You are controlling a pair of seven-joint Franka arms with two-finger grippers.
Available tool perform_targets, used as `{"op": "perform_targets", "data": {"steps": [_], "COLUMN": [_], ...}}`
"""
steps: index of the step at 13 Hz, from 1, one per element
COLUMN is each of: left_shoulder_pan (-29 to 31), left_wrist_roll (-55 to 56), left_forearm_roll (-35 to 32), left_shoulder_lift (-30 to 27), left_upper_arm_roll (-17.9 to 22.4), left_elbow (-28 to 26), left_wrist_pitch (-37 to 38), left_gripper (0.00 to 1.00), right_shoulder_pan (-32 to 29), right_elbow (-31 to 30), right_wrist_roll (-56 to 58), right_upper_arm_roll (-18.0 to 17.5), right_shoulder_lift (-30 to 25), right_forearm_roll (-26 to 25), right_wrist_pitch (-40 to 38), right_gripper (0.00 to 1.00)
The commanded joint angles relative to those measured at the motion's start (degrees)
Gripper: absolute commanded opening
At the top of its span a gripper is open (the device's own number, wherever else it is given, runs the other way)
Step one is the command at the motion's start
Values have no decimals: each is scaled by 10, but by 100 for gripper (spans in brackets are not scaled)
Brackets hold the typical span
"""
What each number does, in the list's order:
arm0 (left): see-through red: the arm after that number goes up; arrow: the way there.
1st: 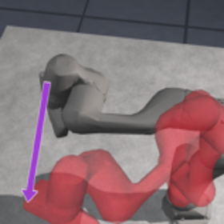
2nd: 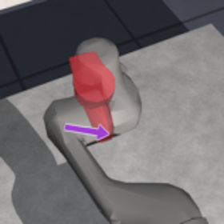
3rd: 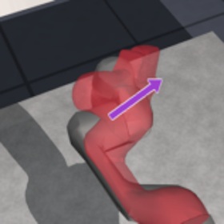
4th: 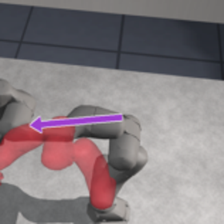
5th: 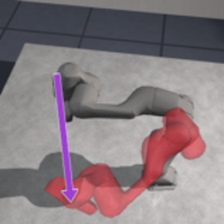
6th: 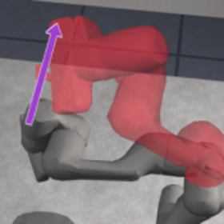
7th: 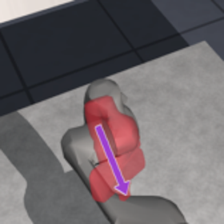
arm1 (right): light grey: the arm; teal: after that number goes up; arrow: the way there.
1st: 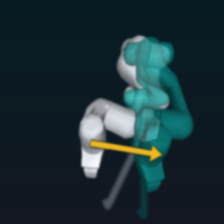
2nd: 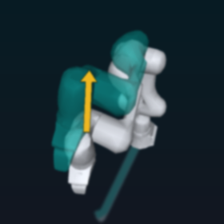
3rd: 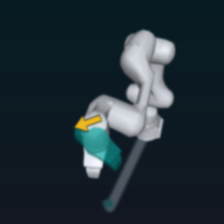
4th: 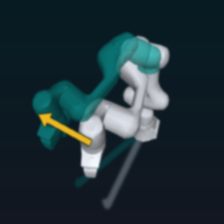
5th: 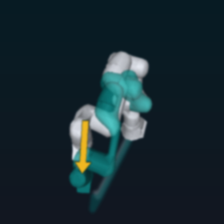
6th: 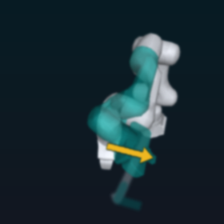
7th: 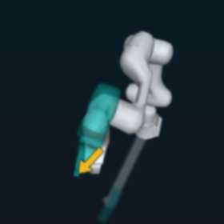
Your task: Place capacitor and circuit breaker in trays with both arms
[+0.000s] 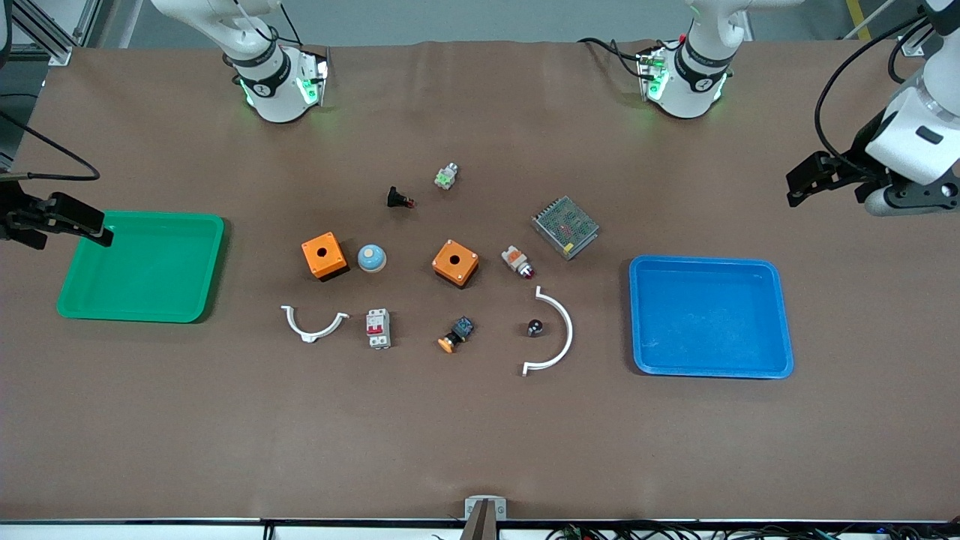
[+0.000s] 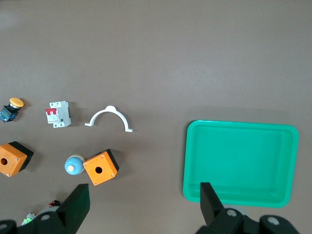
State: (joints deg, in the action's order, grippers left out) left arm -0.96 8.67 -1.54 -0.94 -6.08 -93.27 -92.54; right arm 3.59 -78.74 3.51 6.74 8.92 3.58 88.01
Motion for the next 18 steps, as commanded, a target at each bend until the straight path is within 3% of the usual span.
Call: {"op": "perform_targets", "data": {"steps": [1,6,9,13,16,18], "left_shoulder_pan": [-4,-59,-114,-168,-213,-251], "left_wrist_roll": [-9,48,138,261,367,439], "left_forearm_roll": [2,6,1,2,2,-9], "left_shoulder_lift": [55,159,212,299,371,437], "left_upper_arm_roll": [-10,-29,-29,-29,-27,-16], "left_elbow": [46,84,83,83,86,147], "left_wrist_pitch": [3,-19,-91,-204,-320,-346], "left_gripper": [100,100,100,100,99,91], "right_shoulder_pan": [-11,-7,13,75,124,153], "right_elbow": [-13,-9,-19,-111,-113,-113], "right_wrist_roll": [-11,-10,-11,-57,-58,-89], "right_upper_arm_roll": [-7,-9,-14,-14,-14,-14], "right_shoulder_lift": [-16,-18,-10,3,57,88], "right_forearm_roll": [-6,-11,-11,-11,-11,-9], "right_wrist_pitch": [-8,-19,-2,113,145,179], "right_gripper": [100,100,100,100,100,100]}}
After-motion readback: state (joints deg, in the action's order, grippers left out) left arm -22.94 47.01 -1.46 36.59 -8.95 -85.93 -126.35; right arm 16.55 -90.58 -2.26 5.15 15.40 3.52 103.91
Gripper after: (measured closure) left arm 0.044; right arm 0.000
